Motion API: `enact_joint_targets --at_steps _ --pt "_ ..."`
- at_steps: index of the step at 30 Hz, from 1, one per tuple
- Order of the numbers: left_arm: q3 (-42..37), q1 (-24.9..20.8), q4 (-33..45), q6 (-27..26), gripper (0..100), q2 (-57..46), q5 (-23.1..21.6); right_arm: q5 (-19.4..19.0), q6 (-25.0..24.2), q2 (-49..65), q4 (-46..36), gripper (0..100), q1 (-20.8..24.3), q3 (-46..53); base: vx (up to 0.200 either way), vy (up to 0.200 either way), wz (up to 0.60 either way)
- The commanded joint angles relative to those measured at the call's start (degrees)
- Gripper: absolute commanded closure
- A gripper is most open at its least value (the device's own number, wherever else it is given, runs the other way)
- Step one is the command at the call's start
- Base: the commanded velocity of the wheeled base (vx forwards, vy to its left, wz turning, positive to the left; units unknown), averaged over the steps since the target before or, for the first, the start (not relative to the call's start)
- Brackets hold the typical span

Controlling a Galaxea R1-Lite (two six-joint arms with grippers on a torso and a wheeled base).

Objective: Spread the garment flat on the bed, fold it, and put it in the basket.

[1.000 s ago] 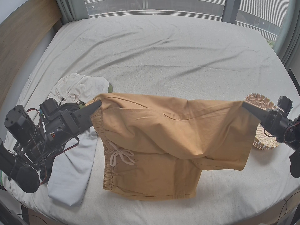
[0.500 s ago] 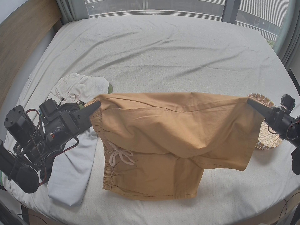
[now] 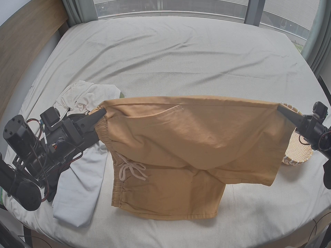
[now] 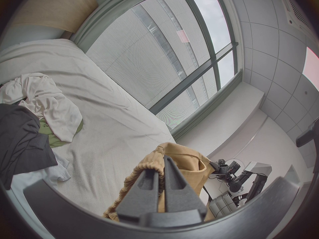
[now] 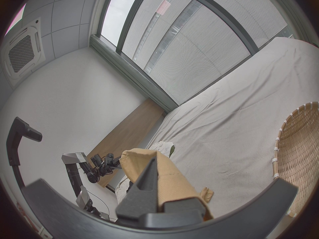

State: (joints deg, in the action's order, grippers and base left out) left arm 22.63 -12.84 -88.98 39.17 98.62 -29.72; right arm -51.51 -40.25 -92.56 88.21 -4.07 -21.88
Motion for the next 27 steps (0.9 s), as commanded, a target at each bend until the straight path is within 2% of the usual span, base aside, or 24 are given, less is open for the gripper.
enact_joint_targets --at_steps 1,27 --pt "0.1 0.4 -0.2 0.0 100 -0.5 0.0 0.0 -0.2 0.0 0.0 100 -0.5 -0.3 0.0 0.0 0.0" --pt "-0.3 0.4 -0.1 0.8 100 -1.8 -0.3 0.2 -0.6 1.2 0.0 100 -0.3 -0.9 0.0 0.0 0.0"
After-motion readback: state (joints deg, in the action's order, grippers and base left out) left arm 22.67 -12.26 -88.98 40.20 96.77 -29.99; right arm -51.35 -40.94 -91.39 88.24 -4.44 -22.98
